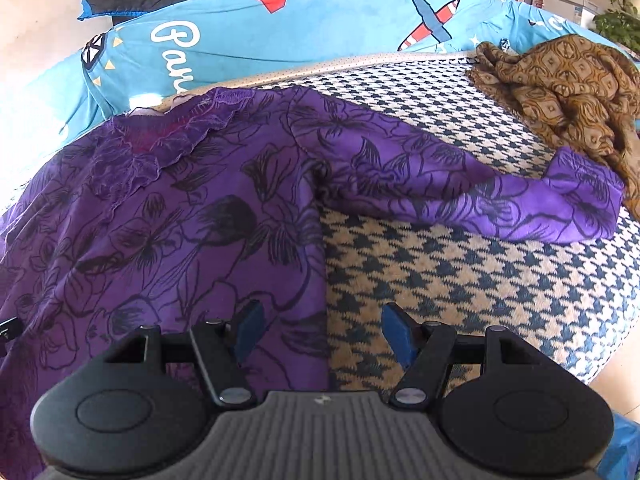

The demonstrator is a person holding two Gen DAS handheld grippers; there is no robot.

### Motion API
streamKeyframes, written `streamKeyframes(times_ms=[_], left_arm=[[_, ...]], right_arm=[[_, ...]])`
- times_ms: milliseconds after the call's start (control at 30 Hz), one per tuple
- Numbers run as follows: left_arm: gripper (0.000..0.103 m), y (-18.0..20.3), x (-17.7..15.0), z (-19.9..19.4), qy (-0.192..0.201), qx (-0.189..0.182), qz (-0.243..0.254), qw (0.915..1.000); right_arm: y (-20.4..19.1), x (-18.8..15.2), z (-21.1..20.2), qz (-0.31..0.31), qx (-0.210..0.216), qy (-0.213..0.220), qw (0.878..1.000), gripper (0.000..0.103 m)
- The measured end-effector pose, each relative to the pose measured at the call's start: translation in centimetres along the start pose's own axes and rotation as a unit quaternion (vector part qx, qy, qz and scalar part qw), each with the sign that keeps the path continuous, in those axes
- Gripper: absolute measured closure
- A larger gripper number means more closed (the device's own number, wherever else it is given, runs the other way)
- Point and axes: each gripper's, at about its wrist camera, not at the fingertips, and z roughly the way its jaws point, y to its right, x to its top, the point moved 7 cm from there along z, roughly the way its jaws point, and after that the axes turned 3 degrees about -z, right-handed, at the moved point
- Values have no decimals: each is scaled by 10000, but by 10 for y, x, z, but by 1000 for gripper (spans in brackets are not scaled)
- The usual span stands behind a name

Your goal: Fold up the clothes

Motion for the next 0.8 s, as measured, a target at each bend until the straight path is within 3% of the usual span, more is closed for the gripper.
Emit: streamKeyframes(times_ms=[533, 800], left_arm=[[0, -28, -22, -18, -51, 130, -470, 9988], [0, -31, -30, -28, -66, 163, -524, 9985]], right_arm=[[9, -62, -29, 726, 181, -150, 9971, 38], [17, -102, -40, 1659, 582, -545, 9829, 38]])
